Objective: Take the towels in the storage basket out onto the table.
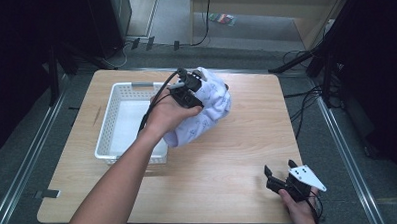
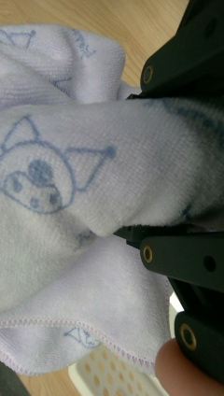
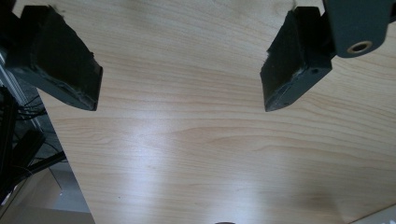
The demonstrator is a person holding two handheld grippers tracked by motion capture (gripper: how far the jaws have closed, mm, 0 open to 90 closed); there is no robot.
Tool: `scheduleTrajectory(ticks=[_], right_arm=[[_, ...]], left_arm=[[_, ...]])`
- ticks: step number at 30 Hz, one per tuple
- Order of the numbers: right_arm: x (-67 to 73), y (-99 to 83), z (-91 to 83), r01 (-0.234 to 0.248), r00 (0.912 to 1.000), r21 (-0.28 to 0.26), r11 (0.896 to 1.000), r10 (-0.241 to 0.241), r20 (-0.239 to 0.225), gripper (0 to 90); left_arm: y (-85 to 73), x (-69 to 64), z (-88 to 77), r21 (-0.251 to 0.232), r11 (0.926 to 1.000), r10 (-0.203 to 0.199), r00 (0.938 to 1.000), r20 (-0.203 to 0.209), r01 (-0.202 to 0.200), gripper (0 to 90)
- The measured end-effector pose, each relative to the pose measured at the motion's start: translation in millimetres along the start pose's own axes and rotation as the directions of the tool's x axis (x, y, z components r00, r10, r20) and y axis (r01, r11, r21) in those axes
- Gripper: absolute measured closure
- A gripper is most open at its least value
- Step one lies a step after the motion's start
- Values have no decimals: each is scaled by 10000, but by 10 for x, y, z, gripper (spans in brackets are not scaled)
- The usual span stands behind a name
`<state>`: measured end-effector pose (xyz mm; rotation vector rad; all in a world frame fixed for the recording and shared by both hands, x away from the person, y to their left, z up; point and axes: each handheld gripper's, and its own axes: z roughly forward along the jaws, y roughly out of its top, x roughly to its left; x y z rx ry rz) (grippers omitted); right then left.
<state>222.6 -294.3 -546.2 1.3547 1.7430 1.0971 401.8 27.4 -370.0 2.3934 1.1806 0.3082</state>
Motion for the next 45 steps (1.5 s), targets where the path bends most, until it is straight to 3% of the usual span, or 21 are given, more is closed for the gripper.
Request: scheduleTrajectory(ticks=[10, 18, 28, 31, 32, 33, 35, 37, 40, 45], right_arm=[[2, -2, -4, 11, 10000, -45, 10000, -11, -48, 131], [1, -3, -5, 18, 10000, -65, 10000, -19, -67, 131], [2, -3, -7, -9, 10000, -75, 10000, 8, -84, 131], [1, -4, -9, -5, 10000, -83, 10000, 4, -95, 131], [0, -4, -9, 5, 10000, -90, 10000, -6, -96, 131], [0, -4, -9, 5, 10000, -90, 10000, -6, -96, 131], [0, -4, -9, -5, 9999, -87, 10000, 4, -101, 131], [1, -4, -9, -7, 10000, -80, 10000, 6, -97, 131], [0, -4, -9, -4, 10000, -90, 10000, 3, -93, 131], [-2, -4, -7, 5, 10000, -86, 10000, -6, -91, 131]], left_arm=[[58, -316, 305, 135, 9996, 223, 9982, 562, -231, 581], [-36, -445, 632, 511, 9984, 180, 9956, 922, -228, 566], [-110, -560, 838, 653, 9974, 214, 9923, 1223, -296, 535], [-138, -585, 906, 876, 9958, 158, 9926, 1207, -265, 466], [-138, -585, 906, 876, 9958, 158, 9926, 1207, -265, 393], [-142, -600, 938, 1221, 9920, 191, 9934, 1127, -329, 393], [-159, -635, 957, 1299, 9900, 432, 9951, 891, -547, 237], [-159, -618, 944, 1158, 9928, 201, 9958, 898, -305, 114], [-147, -572, 878, 984, 9951, -102, 9921, 1247, -21, 50], [-156, -463, 709, 741, 9972, -133, 9933, 1148, 48, 0]])
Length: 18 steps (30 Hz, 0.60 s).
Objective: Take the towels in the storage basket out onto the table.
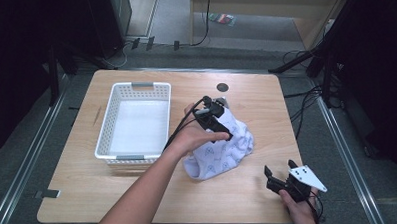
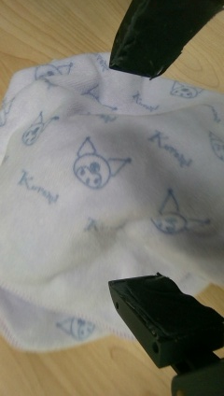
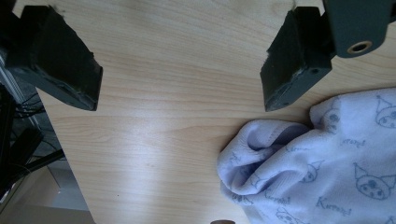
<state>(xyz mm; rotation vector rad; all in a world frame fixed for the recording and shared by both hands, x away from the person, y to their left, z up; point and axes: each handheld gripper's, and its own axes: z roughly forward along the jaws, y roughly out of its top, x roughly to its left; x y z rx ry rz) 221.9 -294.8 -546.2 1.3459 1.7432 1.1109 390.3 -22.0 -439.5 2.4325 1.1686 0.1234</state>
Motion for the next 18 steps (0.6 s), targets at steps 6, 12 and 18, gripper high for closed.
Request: scheduleTrajectory(ticks=[6, 12, 18], right_arm=[[1, 0, 0, -17, 10000, 7, 10000, 17, 6, 131], [-1, 1, 2, -7, 10000, 13, 10000, 7, 33, 131], [1, 2, 4, -33, 10000, 28, 10000, 33, 53, 131]], left_arm=[[-83, 213, -289, -567, 9977, -398, 9989, -250, 383, 0], [-210, 491, -542, -958, 9915, -936, 9942, -531, 882, 0], [-377, 747, -713, -1132, 9870, -1245, 9882, -897, 1141, 0]])
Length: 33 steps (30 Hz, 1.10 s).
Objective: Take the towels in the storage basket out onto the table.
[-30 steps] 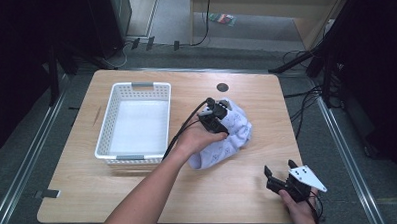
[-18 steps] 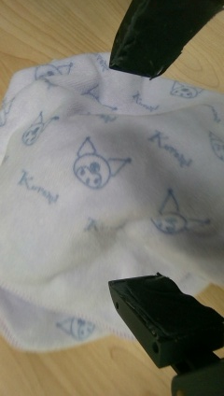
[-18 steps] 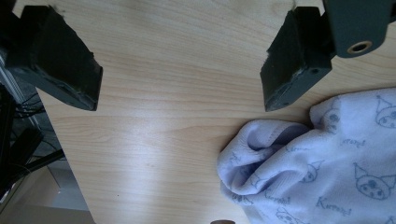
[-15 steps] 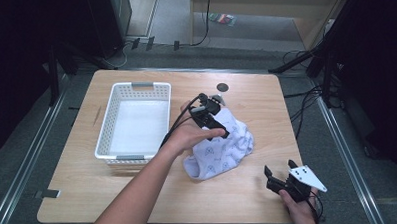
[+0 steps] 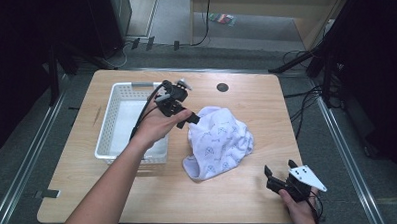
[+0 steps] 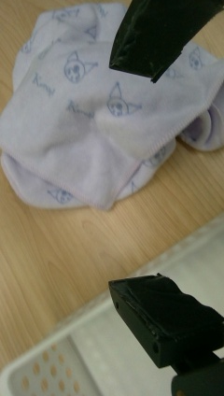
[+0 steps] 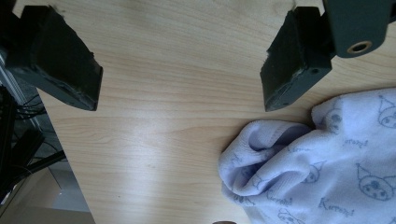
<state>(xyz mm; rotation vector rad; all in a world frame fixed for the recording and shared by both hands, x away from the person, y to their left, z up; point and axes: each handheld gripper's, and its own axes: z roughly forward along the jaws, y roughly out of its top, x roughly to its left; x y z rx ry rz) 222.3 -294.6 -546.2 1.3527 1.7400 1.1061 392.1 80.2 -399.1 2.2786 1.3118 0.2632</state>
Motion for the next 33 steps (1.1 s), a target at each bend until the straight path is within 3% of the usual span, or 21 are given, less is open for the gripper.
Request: scheduleTrajectory(ticks=[12, 13, 17, 31, 33], right_arm=[[2, 1, 2, 20, 10000, 41, 10000, -20, 18, 131], [2, 2, 4, 8, 10000, 55, 10000, -8, 34, 131], [1, 2, 4, 13, 10000, 68, 10000, -14, 46, 132], [1, 3, 7, -10, 10000, 114, 9999, 9, 67, 132], [1, 4, 10, 3, 10000, 126, 9999, -4, 62, 132]], left_arm=[[-322, 574, -312, -508, 9957, -800, 9959, -430, 778, 0], [-384, 665, -358, -496, 9944, -959, 9943, -476, 935, 0], [-481, 785, -412, -575, 9927, -1097, 9924, -562, 1065, 0], [-956, 1260, -604, -1005, 9757, -2027, 9763, -764, 1947, 0], [-1027, 1320, -625, -1138, 9699, -2251, 9710, -803, 2154, 0]])
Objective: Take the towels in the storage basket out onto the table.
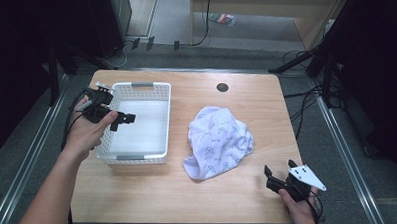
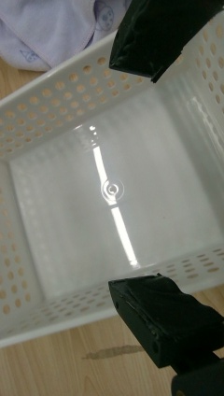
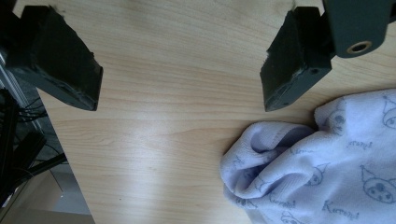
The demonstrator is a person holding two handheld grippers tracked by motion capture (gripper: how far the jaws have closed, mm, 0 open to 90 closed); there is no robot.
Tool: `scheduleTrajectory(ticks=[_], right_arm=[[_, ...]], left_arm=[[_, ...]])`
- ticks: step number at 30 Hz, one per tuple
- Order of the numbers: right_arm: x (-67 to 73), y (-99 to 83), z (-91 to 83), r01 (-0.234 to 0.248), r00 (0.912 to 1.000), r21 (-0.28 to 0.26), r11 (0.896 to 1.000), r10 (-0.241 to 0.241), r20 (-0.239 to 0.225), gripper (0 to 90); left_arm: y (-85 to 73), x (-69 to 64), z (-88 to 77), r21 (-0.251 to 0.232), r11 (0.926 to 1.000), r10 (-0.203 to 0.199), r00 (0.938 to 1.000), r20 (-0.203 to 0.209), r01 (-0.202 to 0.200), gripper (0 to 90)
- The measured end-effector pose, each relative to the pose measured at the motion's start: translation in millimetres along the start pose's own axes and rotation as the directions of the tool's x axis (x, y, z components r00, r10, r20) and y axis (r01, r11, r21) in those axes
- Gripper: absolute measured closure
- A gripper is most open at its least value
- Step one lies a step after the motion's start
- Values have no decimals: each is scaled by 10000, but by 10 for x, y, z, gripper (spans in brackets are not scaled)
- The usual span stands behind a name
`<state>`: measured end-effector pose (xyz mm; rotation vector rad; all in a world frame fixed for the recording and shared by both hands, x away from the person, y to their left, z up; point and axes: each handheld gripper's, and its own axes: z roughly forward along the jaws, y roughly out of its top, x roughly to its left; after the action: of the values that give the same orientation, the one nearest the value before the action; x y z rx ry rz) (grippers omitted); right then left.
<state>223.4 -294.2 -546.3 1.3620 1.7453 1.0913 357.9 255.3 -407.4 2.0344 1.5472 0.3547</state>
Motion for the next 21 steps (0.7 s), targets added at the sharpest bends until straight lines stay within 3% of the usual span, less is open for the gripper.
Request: scheduleTrajectory(ticks=[3, 11, 21], right_arm=[[3, 1, 0, -3, 10000, 12, 10000, 3, 21, 132], [1, 0, -1, -6, 10000, 1, 10000, 6, 11, 132], [0, 1, 1, -3, 10000, 20, 10000, 3, 15, 132]], left_arm=[[-57, 80, -56, -238, 9995, -220, 9997, 112, 223, 0], [-284, 252, -178, -502, 9979, -436, 9986, -315, 420, 0], [-671, 484, -251, -924, 9931, -763, 9961, -434, 720, 0]])
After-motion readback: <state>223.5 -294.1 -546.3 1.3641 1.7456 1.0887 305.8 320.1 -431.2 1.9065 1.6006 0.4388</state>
